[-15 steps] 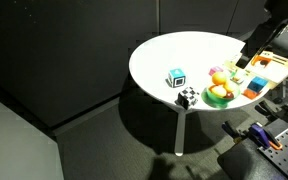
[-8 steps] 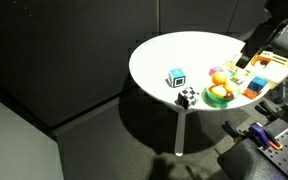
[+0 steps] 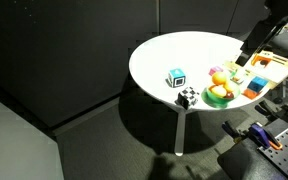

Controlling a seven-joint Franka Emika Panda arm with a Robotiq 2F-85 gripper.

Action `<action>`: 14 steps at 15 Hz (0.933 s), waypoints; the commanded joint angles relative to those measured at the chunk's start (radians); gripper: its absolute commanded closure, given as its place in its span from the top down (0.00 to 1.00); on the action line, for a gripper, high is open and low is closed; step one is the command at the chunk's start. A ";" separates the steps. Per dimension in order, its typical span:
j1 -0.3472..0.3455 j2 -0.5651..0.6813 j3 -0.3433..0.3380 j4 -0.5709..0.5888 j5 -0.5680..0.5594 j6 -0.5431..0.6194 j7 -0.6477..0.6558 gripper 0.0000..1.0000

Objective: Put the orange plush toy on the tray

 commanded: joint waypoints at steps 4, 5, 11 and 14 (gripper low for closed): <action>-0.023 0.088 -0.066 0.113 0.007 -0.011 -0.028 1.00; -0.028 0.107 -0.070 0.131 0.003 -0.016 -0.026 1.00; -0.087 0.252 -0.058 0.230 -0.061 -0.059 -0.003 1.00; -0.109 0.306 -0.069 0.257 -0.109 -0.070 -0.022 1.00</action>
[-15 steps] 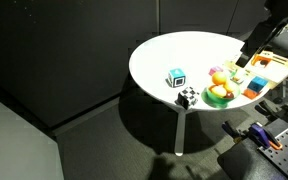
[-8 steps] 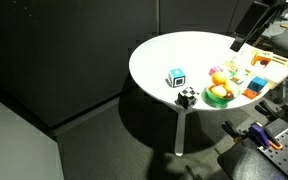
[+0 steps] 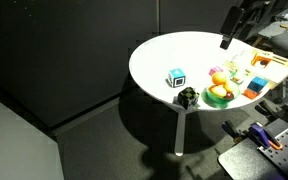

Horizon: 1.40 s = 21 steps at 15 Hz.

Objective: Put the orange plush toy on the tray

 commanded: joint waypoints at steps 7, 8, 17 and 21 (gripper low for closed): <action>-0.055 0.140 -0.062 0.076 -0.094 -0.024 -0.107 1.00; -0.057 0.148 -0.071 0.073 -0.093 -0.011 -0.130 1.00; -0.054 0.156 -0.081 0.053 -0.082 0.015 -0.134 1.00; -0.068 0.207 -0.079 0.071 -0.104 0.010 -0.110 1.00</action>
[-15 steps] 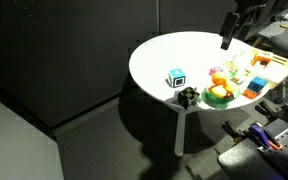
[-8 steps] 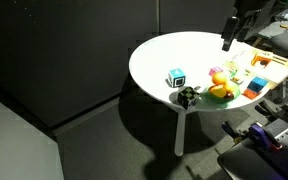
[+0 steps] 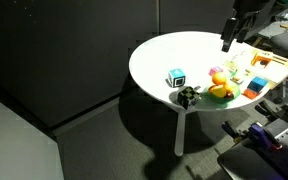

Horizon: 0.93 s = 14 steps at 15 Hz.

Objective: Put the orange plush toy on the tray

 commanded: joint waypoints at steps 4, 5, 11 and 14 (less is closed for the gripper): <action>-0.030 0.085 0.004 0.020 -0.066 0.006 0.032 1.00; -0.036 0.093 0.004 0.016 -0.088 0.014 0.035 1.00; -0.066 0.145 -0.017 0.001 -0.158 0.103 0.022 1.00; -0.070 0.178 -0.039 -0.004 -0.137 0.176 -0.011 1.00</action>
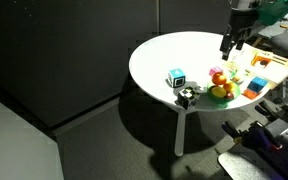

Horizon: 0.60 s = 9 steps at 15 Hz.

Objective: Put the orange plush toy on the tray

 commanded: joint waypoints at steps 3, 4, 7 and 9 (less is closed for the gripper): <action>-0.011 0.059 -0.038 -0.003 0.017 0.117 -0.057 1.00; -0.012 0.069 -0.044 -0.004 0.020 0.132 -0.065 1.00; -0.020 0.104 -0.061 -0.002 0.017 0.154 -0.089 1.00; -0.029 0.128 -0.070 -0.002 0.015 0.163 -0.103 1.00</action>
